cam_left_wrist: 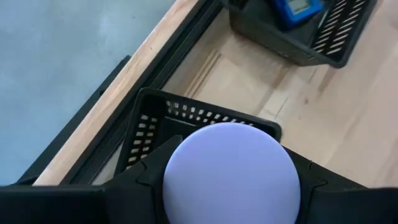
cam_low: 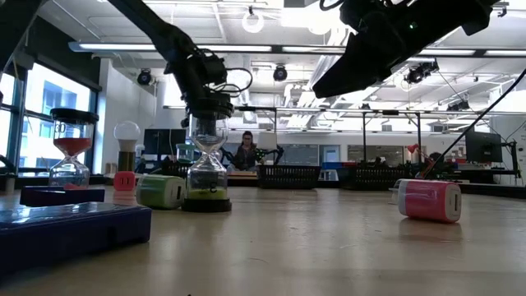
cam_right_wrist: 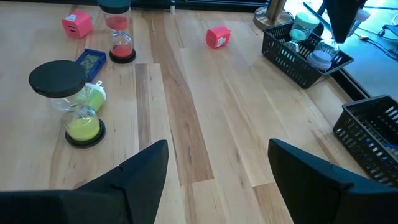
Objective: Pick & Place Office items
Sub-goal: Put the violet hourglass into the left black bin
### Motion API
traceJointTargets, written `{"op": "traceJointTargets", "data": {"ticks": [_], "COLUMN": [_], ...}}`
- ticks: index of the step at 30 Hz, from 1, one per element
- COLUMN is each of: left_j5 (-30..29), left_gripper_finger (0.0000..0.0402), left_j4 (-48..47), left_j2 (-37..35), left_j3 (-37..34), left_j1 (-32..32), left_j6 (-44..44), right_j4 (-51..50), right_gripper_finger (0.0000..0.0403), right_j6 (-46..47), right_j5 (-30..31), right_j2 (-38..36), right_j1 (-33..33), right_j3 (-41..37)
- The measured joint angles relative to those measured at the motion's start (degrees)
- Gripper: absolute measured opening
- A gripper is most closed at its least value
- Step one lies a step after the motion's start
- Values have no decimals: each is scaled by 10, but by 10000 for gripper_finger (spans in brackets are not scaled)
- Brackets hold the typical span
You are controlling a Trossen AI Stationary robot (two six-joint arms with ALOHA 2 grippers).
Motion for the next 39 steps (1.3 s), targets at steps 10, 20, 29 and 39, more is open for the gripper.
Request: {"op": "traceJointTargets", "data": {"ticks": [10, 20, 29, 39], "left_j5": [-26, -40, -50, -53], "left_gripper_finger": [178, 178, 178, 179], "left_j4": [63, 80, 84, 96], "left_j2": [0, 0, 0, 1], "left_j3": [-52, -57, -68, -80], "left_j1": [0, 0, 0, 2], "left_j6": [-4, -6, -9, -15], "right_j4": [0, 1, 1, 1], "right_gripper_finger": [265, 265, 265, 265], "right_j6": [0, 0, 0, 0], "right_j5": [0, 0, 0, 0], "right_j2": [0, 0, 0, 0], "right_j1": [0, 0, 0, 0], "right_j3": [0, 0, 0, 0]}}
